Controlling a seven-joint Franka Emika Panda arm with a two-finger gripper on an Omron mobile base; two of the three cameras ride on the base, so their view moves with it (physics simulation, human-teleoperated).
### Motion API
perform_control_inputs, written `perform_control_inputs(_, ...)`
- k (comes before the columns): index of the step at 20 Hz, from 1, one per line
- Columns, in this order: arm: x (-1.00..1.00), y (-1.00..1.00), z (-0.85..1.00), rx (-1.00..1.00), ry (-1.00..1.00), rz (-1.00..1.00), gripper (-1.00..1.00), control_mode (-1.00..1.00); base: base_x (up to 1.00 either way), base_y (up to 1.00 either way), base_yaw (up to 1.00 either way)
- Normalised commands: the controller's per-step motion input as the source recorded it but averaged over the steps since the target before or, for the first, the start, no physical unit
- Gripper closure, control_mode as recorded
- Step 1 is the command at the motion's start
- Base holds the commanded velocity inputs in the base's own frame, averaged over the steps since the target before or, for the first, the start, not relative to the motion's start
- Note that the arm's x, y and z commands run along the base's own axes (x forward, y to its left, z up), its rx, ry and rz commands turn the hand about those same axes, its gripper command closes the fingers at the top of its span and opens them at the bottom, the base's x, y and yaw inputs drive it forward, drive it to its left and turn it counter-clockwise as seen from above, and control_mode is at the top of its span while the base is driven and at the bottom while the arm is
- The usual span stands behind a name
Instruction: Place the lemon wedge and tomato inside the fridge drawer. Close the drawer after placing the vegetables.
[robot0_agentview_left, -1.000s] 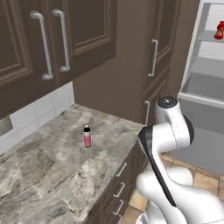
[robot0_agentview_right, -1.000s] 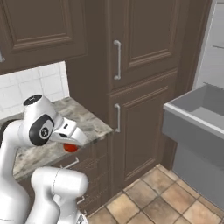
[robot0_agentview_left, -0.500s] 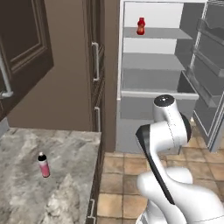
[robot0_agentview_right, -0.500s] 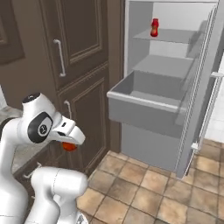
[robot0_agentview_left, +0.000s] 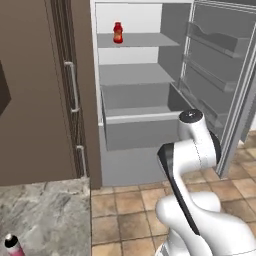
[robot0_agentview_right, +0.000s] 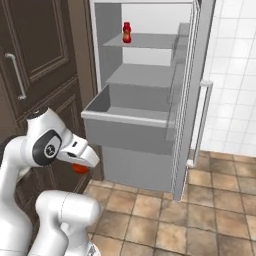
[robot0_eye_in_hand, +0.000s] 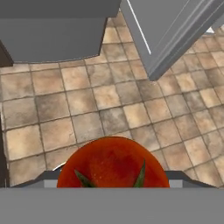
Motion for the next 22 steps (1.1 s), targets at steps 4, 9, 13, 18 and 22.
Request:
perform_control_inputs(4, 0.0, 0.0, 0.0, 0.0, 0.0, 0.0, 1.0, 1.0, 0.67, -0.11, -0.12)
perform_control_inputs(9, 0.0, 0.0, 0.0, 0.0, 0.0, 0.0, 1.0, 1.0, 0.64, -0.24, -0.02)
perform_control_inputs(13, 0.0, 0.0, 0.0, 0.0, 0.0, 0.0, 1.0, 1.0, 0.52, -0.39, 0.0)
perform_control_inputs(18, 0.0, 0.0, 0.0, 0.0, 0.0, 0.0, 1.0, 1.0, 0.58, -0.26, 0.0)
perform_control_inputs(22, 0.0, 0.0, 0.0, 0.0, 0.0, 0.0, 1.0, 1.0, 0.38, -0.43, 0.0)
